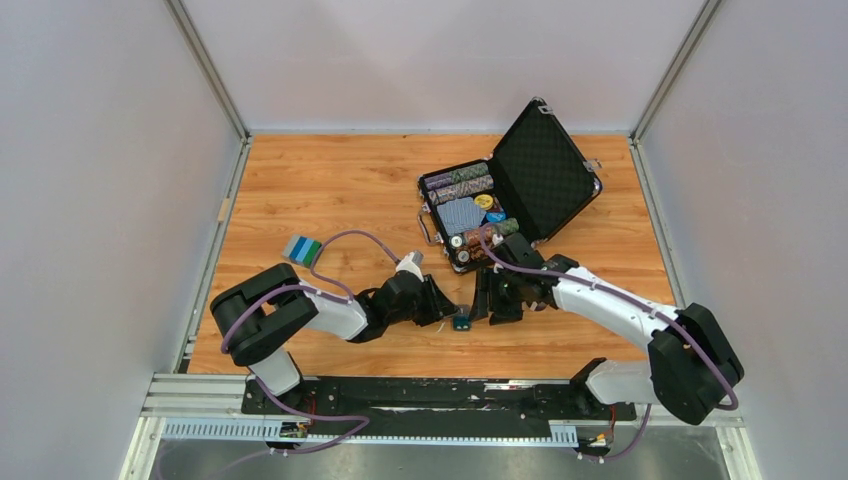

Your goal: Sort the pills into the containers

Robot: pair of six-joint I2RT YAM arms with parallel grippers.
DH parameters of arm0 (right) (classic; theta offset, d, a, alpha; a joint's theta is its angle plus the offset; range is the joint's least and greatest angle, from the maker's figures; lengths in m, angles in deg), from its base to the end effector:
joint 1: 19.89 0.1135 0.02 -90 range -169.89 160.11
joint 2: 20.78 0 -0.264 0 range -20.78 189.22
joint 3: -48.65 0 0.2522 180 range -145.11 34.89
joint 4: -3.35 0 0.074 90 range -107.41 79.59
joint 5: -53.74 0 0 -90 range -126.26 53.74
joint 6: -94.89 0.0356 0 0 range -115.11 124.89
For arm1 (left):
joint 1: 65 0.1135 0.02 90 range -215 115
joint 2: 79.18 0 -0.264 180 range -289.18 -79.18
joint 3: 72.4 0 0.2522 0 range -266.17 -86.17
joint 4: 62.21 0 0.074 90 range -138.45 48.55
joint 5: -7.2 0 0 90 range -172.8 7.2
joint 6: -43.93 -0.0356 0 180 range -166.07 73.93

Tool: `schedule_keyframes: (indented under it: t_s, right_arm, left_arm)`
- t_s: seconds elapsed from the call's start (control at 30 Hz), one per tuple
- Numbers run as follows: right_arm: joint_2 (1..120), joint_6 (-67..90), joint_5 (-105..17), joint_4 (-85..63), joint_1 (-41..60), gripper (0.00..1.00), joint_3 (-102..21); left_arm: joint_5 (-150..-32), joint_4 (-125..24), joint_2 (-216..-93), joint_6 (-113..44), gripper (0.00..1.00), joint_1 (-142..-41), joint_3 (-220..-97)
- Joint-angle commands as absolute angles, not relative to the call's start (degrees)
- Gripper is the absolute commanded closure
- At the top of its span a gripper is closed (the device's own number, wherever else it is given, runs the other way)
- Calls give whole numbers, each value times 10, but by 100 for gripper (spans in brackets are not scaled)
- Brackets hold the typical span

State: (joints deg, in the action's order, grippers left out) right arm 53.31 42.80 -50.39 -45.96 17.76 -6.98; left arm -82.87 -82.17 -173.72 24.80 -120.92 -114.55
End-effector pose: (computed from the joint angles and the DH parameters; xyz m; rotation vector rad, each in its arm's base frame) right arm 0.1751 0.1461 0.1871 -0.0644 2.9175 0.6369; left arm 0.1610 -0.2380 0.1181 -0.3153 2.4096 -1.1945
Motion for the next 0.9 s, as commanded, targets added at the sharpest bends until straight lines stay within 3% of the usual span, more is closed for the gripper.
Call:
schedule_keyframes:
  t_s: [0.0,0.2,0.5,0.87]
  right_arm:
    - [547,440,-516,-403,190,46,-85]
    - [585,437,-509,-386,195,45,-91]
    - [629,431,-500,-386,201,51,-98]
    - [649,424,-494,-386,203,55,-93]
  left_arm:
    - [-801,-799,-1742,252,68,-1212,-1128]
    - [-801,-803,-1741,257,68,-1211,-1127]
    - [-787,-798,-1724,258,64,-1212,-1124]
    - [-803,-845,-1697,234,52,-1212,-1122]
